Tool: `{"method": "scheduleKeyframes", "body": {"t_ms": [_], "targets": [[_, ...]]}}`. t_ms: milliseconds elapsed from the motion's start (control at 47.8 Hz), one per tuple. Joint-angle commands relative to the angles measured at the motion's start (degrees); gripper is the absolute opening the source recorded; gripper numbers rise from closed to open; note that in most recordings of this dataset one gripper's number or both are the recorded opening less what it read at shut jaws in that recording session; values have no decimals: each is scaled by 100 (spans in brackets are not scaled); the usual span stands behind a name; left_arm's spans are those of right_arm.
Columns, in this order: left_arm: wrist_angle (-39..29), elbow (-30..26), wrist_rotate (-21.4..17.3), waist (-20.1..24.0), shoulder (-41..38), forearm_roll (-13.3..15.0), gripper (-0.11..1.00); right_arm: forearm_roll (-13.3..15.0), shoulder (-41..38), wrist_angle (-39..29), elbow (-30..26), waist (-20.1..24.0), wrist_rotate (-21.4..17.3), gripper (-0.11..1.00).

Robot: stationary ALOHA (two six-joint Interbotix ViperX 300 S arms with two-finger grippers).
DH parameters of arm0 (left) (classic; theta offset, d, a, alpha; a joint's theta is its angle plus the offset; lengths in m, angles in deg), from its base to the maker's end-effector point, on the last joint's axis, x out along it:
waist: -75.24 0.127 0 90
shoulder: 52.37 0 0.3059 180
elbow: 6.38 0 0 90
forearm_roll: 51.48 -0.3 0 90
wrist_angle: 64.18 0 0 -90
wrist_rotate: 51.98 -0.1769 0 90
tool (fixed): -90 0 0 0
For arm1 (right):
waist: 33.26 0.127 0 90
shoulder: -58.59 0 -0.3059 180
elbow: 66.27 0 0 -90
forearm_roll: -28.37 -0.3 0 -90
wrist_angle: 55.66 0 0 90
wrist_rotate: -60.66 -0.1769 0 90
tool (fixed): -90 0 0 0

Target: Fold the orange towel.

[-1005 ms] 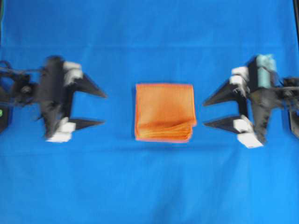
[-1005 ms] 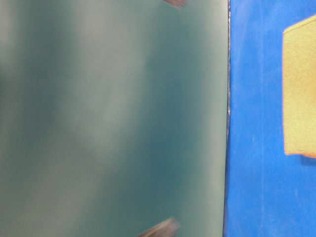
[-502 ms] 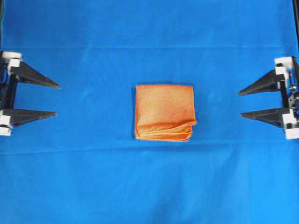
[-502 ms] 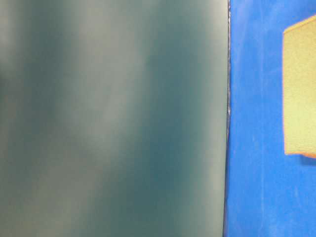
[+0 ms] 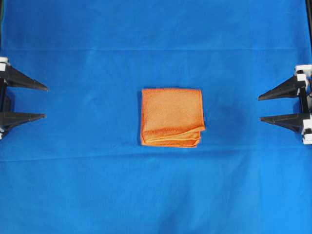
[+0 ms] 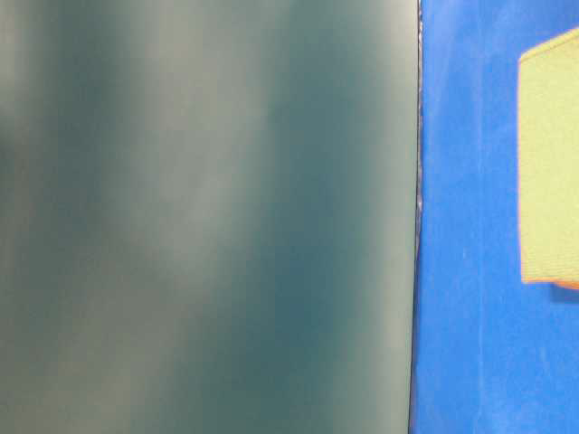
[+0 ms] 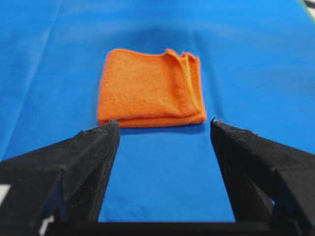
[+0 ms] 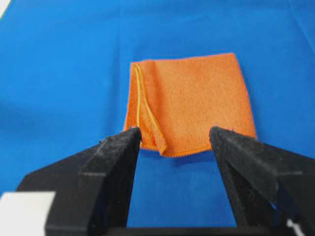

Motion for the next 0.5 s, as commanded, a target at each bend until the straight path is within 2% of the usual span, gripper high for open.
{"method": "scheduleKeyframes", "body": {"t_ms": [0, 481], "targets": [[53, -70, 18, 26, -44, 0, 68, -26, -105, 97, -62, -9, -9, 61], [53, -62, 35, 26, -53, 0, 68, -35, -97, 97, -70, -53, -18, 61]]}}
